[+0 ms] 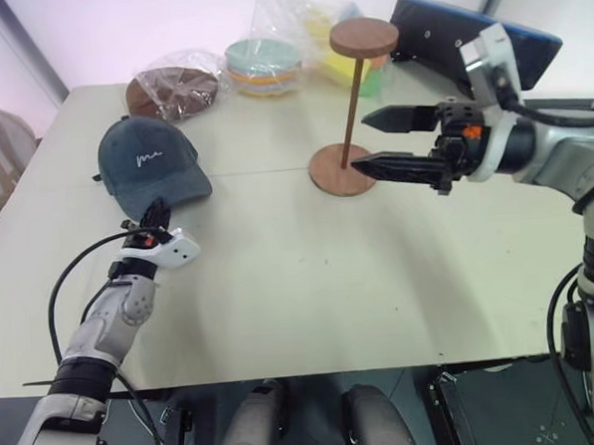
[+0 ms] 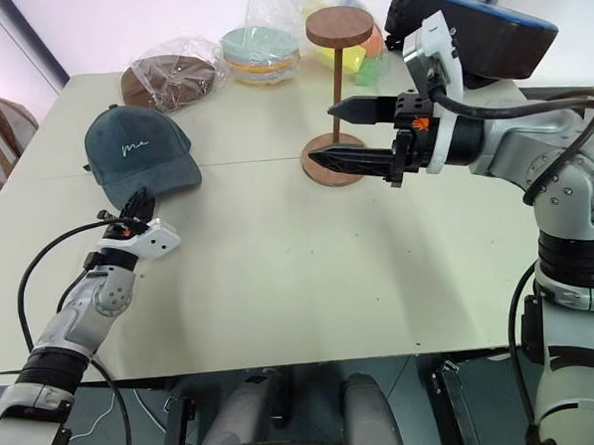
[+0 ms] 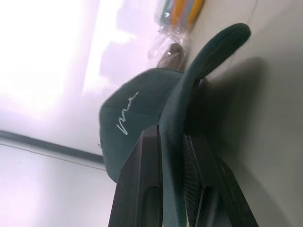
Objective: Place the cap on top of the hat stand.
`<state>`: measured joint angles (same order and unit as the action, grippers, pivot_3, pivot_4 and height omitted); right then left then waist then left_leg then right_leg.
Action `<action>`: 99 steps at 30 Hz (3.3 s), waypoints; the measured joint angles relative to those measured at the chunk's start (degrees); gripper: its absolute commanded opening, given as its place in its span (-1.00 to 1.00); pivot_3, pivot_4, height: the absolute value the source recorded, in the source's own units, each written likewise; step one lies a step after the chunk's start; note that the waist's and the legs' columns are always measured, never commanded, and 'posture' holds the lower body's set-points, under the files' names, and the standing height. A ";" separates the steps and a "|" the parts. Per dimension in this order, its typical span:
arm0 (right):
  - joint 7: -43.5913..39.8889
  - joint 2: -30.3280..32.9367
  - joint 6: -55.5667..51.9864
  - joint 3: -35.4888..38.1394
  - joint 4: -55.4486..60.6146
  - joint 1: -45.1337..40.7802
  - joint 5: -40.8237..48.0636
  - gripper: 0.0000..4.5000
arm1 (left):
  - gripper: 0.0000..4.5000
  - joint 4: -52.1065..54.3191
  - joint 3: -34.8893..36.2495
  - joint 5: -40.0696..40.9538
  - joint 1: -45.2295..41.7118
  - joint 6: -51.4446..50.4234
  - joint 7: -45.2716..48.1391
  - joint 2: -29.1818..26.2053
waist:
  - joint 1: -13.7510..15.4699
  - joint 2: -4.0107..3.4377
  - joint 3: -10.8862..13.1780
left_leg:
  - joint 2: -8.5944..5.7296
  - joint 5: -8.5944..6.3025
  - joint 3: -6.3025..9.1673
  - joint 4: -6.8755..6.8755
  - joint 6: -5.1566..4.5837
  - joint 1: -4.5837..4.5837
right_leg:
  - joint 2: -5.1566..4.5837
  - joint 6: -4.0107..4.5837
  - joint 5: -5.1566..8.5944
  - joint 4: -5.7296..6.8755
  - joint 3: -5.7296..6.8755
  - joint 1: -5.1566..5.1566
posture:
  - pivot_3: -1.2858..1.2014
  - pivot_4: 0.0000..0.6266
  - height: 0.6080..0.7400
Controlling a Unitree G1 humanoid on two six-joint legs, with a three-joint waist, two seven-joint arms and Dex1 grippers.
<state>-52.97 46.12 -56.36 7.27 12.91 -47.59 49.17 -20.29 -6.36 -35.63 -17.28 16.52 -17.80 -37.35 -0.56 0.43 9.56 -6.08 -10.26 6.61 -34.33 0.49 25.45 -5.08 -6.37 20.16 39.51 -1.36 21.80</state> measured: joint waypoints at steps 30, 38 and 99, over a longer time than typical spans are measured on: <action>-2.67 0.41 1.99 0.01 -2.45 -0.89 -2.89 1.00 | -0.74 18.37 7.57 1.91 16.99 -3.09 7.89 -2.14 | -0.19 0.00 -0.01 | 0.02 0.00 -0.03 0.06 0.00 -0.02 | 0.00 -0.01 0.00 0.01 -0.06 0.04 | 0.03 -0.52 1.00; -2.78 -0.08 2.39 -0.11 -2.47 -0.85 -3.00 1.00 | -0.74 22.83 12.19 2.55 21.52 -6.32 11.36 -3.03 | 0.01 0.00 -0.01 | 0.01 0.00 -0.02 0.03 0.00 -0.02 | -0.03 -0.01 -0.01 0.00 -0.02 0.00 | 0.03 -0.52 1.00; -1.40 0.02 2.53 -0.72 -1.71 -0.88 -2.82 1.00 | 0.42 -16.29 2.41 3.82 -3.33 4.16 8.82 -2.48 | -0.06 -0.05 -0.08 | -0.02 0.00 0.00 -0.46 0.00 -0.06 | 0.00 -0.01 -0.01 0.51 0.00 -0.01 | 0.03 -0.52 1.00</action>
<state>-54.37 46.14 -53.82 6.55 11.20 -48.47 46.35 -36.58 -3.95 -31.81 -20.61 20.68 -8.98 -39.83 -0.62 0.38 9.49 -6.10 -10.26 6.61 -34.79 0.49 25.39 -5.09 -6.38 20.16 40.02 -1.36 21.79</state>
